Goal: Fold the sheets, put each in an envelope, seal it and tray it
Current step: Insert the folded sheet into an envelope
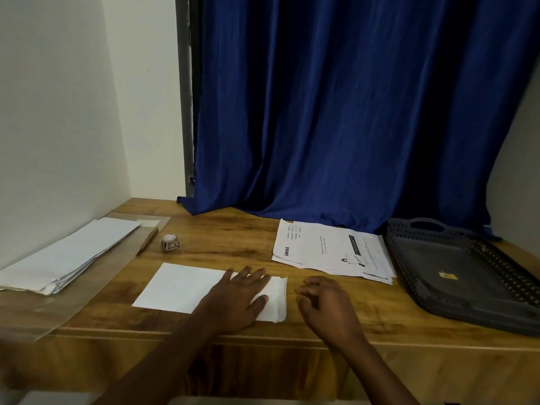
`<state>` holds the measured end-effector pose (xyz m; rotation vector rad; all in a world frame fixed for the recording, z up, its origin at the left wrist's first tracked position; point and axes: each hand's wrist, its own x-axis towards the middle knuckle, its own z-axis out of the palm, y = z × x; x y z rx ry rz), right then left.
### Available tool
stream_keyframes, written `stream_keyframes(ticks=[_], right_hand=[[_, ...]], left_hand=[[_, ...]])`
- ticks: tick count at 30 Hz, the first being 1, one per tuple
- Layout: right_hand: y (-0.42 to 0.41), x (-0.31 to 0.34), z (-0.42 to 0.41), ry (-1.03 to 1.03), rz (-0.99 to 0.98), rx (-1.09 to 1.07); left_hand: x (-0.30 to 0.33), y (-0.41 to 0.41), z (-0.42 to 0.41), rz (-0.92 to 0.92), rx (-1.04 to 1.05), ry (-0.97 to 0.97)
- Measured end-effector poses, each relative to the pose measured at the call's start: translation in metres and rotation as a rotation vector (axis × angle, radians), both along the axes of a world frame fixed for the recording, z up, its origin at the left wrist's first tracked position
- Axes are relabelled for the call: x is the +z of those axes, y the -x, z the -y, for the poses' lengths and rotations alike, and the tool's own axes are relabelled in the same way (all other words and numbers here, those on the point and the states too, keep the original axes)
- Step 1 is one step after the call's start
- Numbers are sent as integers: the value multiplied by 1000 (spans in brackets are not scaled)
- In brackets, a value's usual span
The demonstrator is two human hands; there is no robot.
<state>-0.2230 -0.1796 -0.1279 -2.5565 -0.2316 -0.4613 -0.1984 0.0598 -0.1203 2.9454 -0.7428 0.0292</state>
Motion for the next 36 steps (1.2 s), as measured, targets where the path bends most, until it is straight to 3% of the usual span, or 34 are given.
stream_keyframes(ticks=[7, 17, 27, 36], right_hand=[[6, 7, -5, 232, -76, 238], [9, 7, -5, 295, -127, 340], [38, 5, -9, 452, -87, 315], [54, -12, -7, 384, 41, 260]], left_hand=[[1, 3, 13, -3, 50, -47], [1, 6, 21, -9, 58, 57], [1, 5, 21, 16, 46, -27], [-1, 4, 20, -6, 39, -24]])
